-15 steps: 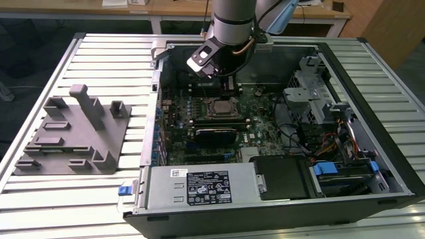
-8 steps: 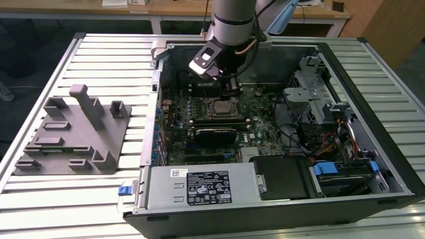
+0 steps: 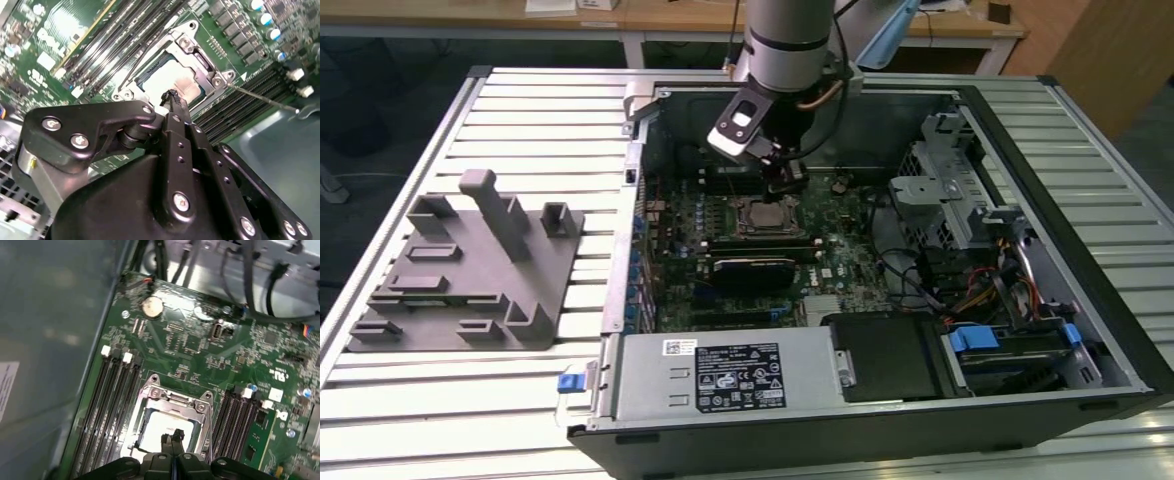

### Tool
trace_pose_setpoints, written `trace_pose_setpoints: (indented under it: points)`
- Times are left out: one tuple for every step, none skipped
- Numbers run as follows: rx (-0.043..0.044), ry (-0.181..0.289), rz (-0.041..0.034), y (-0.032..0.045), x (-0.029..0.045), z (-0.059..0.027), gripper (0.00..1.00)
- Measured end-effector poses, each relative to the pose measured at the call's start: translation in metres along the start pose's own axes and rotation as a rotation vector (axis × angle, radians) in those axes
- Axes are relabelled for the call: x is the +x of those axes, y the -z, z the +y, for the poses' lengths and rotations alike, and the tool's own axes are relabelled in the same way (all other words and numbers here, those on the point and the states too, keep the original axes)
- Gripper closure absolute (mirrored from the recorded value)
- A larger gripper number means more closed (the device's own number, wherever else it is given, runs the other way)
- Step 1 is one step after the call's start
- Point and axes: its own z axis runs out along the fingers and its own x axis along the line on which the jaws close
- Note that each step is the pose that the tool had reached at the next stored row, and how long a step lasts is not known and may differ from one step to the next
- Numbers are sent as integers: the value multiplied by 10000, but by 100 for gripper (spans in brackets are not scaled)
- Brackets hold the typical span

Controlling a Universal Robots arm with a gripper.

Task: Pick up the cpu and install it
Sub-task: 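Close the cpu cover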

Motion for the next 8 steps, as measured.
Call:
trace_pose_setpoints:
  points:
    - [-3, 179, -2, -1, 0, 0, 89]
    - [-7, 370, -4, -3, 0, 0, 89]
    - [-10, 551, -6, -4, 0, 0, 89]
    - [-13, 730, -8, -5, 0, 0, 89]
    - [-16, 910, -11, -7, 0, 0, 89]
    - [-19, 1090, -14, -8, 0, 0, 89]
    - [-22, 1269, -17, -9, 0, 0, 89]
    - [-25, 1450, -21, -10, 0, 0, 89]
